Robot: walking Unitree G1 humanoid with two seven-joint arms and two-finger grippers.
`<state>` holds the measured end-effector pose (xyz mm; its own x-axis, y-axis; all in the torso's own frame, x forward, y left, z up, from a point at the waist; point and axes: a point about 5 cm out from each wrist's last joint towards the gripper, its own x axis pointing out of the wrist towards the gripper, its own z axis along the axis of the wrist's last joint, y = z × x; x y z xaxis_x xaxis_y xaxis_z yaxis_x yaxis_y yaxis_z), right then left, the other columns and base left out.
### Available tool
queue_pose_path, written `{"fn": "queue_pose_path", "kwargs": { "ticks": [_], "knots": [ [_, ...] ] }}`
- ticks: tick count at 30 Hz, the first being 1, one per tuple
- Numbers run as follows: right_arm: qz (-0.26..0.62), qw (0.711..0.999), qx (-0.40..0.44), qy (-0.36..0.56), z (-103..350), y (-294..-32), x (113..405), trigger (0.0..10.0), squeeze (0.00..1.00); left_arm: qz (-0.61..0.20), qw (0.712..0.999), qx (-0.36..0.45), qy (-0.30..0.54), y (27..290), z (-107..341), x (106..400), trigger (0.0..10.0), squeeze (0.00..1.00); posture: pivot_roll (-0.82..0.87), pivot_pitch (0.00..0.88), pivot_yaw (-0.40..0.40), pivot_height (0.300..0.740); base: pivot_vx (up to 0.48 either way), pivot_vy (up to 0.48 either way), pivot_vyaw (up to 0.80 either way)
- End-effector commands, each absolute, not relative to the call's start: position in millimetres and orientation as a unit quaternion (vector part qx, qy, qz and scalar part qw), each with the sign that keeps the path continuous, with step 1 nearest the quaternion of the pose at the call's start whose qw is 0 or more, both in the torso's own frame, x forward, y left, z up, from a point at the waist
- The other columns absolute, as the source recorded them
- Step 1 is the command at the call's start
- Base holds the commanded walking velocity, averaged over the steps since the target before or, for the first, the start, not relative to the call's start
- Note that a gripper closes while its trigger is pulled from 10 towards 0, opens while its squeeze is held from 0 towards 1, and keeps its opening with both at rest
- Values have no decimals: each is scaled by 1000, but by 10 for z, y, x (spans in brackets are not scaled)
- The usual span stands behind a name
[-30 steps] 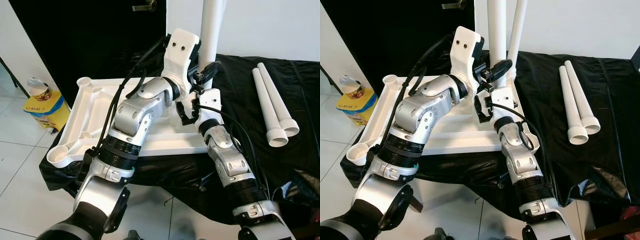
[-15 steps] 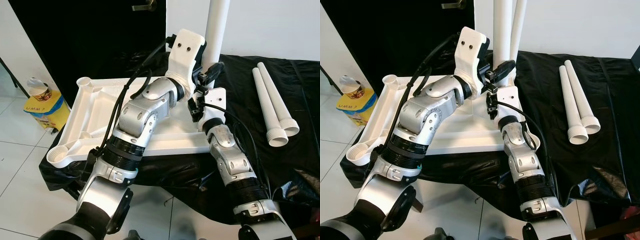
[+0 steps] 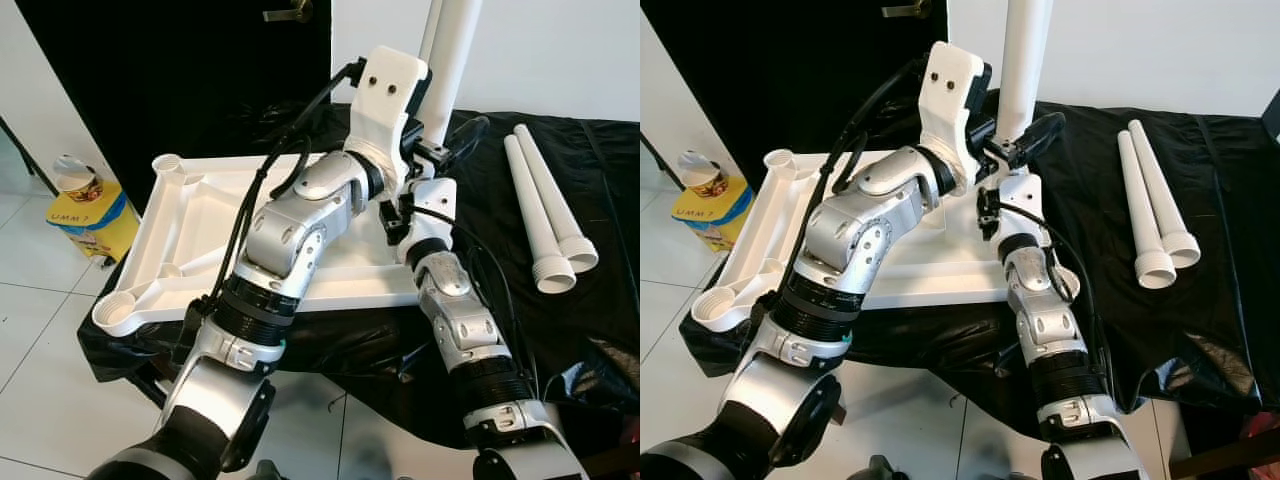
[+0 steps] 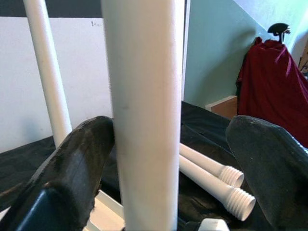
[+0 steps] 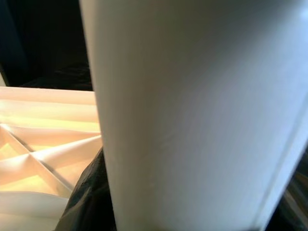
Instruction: Building children table
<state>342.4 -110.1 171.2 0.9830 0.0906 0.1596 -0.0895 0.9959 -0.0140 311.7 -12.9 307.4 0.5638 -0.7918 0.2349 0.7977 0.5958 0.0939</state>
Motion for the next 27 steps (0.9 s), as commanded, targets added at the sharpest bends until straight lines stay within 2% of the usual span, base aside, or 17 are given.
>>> {"fn": "queue_pose_path", "kwargs": {
  "ticks": [1, 7, 12, 19, 27],
  "knots": [
    [28, 997, 5, -77, 1721, -1150, 3445, 10000, 0, -447, 884, -5, -135, -130, 3090, 3118, 10000, 0, -8, 12, 12, 740, 0, 0, 0],
    [0, 997, 6, -71, 1684, -1258, 3447, 10000, 0, -435, 888, -16, -152, -72, 3084, 3112, 10000, 0, -10, 11, 13, 740, 0, 0, 0],
    [-33, 997, -3, -68, 1609, -1429, 3399, 10000, 0, -416, 895, -13, -160, 9, 2888, 3047, 10000, 0, -13, 9, 17, 740, 0, 0, 0],
    [-50, 997, -4, -62, 1548, -1530, 3349, 10000, 0, -415, 896, -11, -160, 49, 2730, 2973, 10000, 0, -12, 11, 17, 740, 0, 0, 0],
    [-78, 996, -17, -49, 1375, -1742, 3177, 10000, 0, -439, 886, 16, -144, 134, 2258, 2789, 10000, 0, -16, 17, 19, 740, 0, 0, 0]
  ]
}}
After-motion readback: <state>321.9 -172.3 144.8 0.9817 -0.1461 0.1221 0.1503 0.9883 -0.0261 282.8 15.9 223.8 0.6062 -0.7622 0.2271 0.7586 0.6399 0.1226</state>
